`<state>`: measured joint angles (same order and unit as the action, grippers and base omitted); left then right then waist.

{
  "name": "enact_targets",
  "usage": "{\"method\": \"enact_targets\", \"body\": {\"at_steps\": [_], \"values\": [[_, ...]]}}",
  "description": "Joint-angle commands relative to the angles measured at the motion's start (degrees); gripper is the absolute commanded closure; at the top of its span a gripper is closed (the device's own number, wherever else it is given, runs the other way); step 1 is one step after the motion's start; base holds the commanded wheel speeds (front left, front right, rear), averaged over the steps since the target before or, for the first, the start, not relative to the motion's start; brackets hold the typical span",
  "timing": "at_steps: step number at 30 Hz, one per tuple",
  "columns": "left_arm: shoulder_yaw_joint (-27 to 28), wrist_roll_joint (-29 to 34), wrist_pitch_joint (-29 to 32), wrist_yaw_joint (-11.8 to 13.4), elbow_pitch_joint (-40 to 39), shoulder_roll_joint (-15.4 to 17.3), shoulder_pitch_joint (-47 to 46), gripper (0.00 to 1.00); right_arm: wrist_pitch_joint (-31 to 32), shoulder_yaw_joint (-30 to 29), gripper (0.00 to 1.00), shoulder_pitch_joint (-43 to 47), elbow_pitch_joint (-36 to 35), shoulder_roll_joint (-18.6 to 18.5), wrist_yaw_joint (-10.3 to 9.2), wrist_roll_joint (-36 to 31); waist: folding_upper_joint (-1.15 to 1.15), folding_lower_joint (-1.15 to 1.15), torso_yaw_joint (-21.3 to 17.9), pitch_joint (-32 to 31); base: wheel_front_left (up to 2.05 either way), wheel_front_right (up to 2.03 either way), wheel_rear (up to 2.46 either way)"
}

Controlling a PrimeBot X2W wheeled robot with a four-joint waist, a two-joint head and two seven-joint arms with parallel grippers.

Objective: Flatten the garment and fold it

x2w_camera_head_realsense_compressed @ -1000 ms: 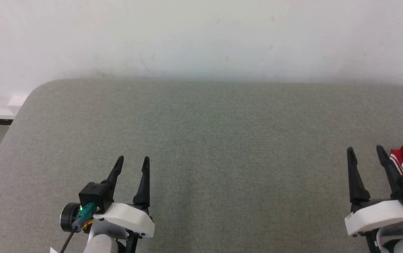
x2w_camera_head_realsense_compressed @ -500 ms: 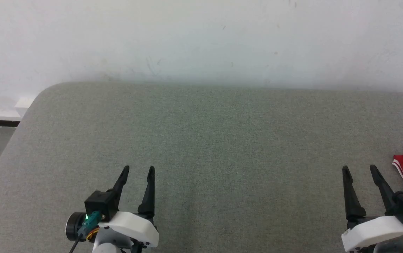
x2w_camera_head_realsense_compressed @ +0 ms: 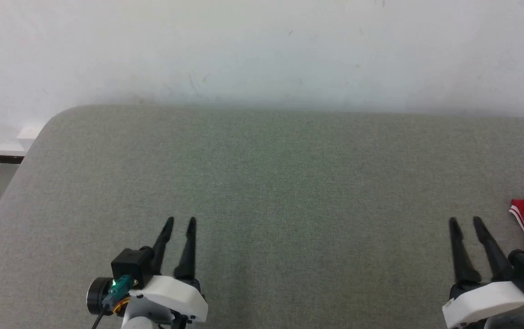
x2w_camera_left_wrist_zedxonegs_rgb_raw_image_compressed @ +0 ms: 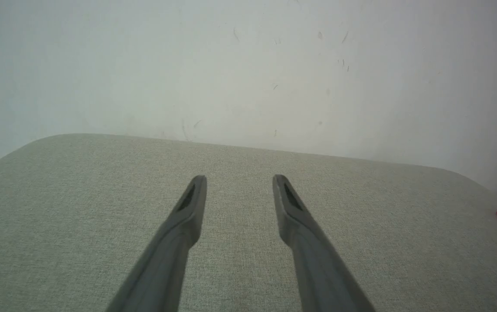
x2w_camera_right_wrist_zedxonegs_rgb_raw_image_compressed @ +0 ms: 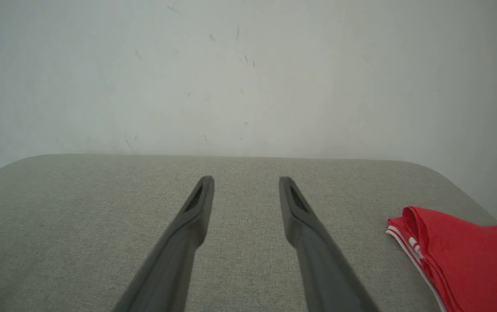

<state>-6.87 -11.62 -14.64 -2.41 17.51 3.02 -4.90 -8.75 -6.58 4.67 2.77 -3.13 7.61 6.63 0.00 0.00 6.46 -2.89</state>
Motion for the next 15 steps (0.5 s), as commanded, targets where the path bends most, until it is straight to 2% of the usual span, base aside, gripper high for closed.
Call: {"method": "enact_targets", "body": {"at_steps": [1, 15], "values": [[0.02, 0.04, 0.05, 0.01, -0.05, 0.0, 0.02, 1.0, 0.03, 0.03, 1.0, -0.01, -0.01, 0.01, 0.0, -0.02, 0.0, 0.0, -0.02, 0.01, 0.0, 0.0, 0.0], [0.39, 0.66, 0.83, 0.14, -1.0, -0.01, 0.28, 1.0, 0.62, 0.19, 1.0, -0.27, -0.16, -0.01, -0.01, -0.39, 0.0, 0.0, -0.41, 0.19, 0.0, 0.0, 0.0]]}}
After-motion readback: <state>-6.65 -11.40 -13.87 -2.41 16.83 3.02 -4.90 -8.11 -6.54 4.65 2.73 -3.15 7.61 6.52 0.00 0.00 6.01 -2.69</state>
